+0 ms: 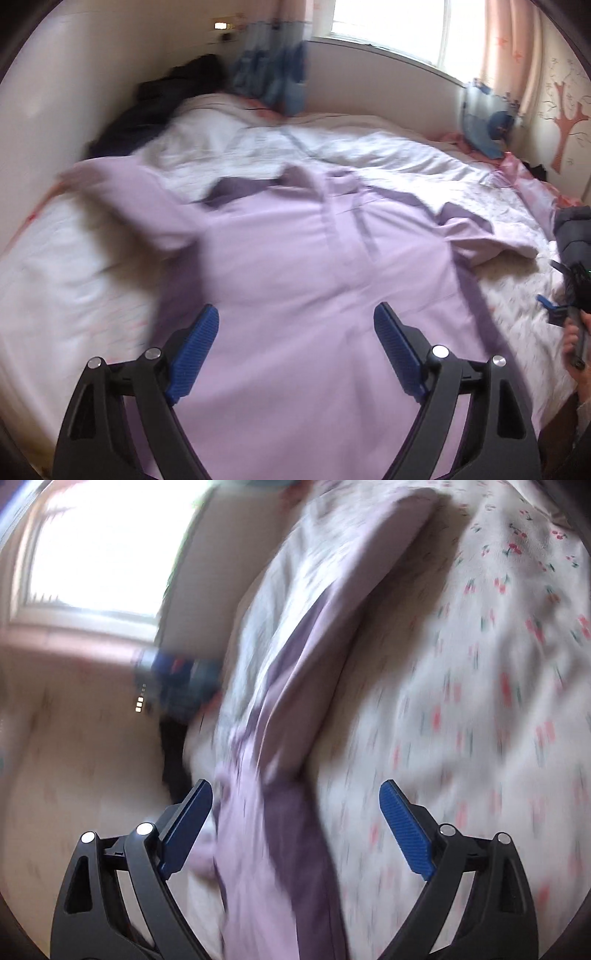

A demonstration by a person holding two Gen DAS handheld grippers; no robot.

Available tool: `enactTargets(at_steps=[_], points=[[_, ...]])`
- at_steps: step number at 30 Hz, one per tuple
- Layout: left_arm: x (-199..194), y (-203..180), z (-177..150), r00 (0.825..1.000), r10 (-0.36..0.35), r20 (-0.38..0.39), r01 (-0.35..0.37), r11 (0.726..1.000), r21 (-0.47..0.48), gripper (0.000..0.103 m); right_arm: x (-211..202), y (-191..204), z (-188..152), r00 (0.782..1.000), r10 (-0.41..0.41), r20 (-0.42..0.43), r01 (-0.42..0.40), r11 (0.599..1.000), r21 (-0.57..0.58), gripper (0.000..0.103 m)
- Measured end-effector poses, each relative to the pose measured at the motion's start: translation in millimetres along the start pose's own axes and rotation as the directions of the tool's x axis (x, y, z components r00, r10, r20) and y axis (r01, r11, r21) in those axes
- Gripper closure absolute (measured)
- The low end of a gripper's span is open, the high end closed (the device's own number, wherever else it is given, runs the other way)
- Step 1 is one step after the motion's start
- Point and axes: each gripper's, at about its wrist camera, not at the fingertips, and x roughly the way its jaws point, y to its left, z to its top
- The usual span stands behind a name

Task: Fold large clothes
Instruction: 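Lift the grasped sleeve up off the bed with the right tool, then carry the sleeve across the jacket body toward the other sleeve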

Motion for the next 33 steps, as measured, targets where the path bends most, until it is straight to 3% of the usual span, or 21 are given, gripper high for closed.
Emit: enactTargets(at_steps=[5, 9, 11, 13, 15, 16, 18, 19, 20, 26, 33], points=[[59, -42, 5, 0.999, -0.02, 0.031, 0.021, 1.0, -0.009, 0.021, 43, -22, 84, 0.986, -0.076, 0.15, 0.065, 0.995, 0.075, 0.015], [84, -35, -6, 0.997, 0.008, 0.071, -0.003, 0.998, -0.067, 0.02, 64, -44, 130, 0.963, -0.142, 0.231, 0.108, 0.982, 0.152, 0.015], [103, -23, -15, 1.0, 0.012, 0.019, -0.01, 0.992, -0.127, 0.02, 76, -52, 145, 0.951, -0.168, 0.261, 0.13, 0.979, 0.158, 0.015], [115, -10, -19, 0.999, -0.029, -0.035, 0.022, 0.982, -0.188, 0.02, 82, -59, 160, 0.94, -0.186, 0.287, 0.139, 0.975, 0.174, 0.015], [117, -2, -19, 0.998, -0.048, -0.041, 0.036, 0.969, -0.244, 0.02, 87, -64, 173, 0.933, -0.187, 0.308, 0.134, 0.973, 0.186, 0.015], [116, 1, -19, 0.998, -0.045, -0.035, 0.035, 0.967, -0.253, 0.018, 94, -61, 179, 0.934, -0.174, 0.311, 0.127, 0.978, 0.167, 0.017], [116, 0, -20, 0.999, -0.032, -0.029, 0.024, 0.97, -0.241, 0.016, 97, -53, 192, 0.934, -0.172, 0.313, 0.148, 0.984, 0.098, 0.049], [117, -2, -21, 0.999, -0.023, -0.034, 0.015, 0.973, -0.232, 0.016, 92, -45, 193, 0.931, -0.169, 0.325, 0.151, 0.985, 0.079, 0.075], [118, -3, -22, 0.999, -0.024, -0.04, 0.014, 0.973, -0.229, 0.016, 88, -35, 194, 0.928, -0.151, 0.341, 0.14, 0.988, 0.057, 0.084], [117, -9, -24, 1.0, 0.009, -0.022, -0.013, 0.981, -0.193, 0.016, 55, 47, 184, 0.912, -0.019, 0.409, 0.093, 0.983, -0.162, 0.088], [115, -19, -22, 0.998, 0.059, -0.015, -0.061, 0.988, -0.145, 0.016, 40, 141, 142, 0.904, 0.168, 0.393, -0.017, 0.933, -0.359, 0.088]])
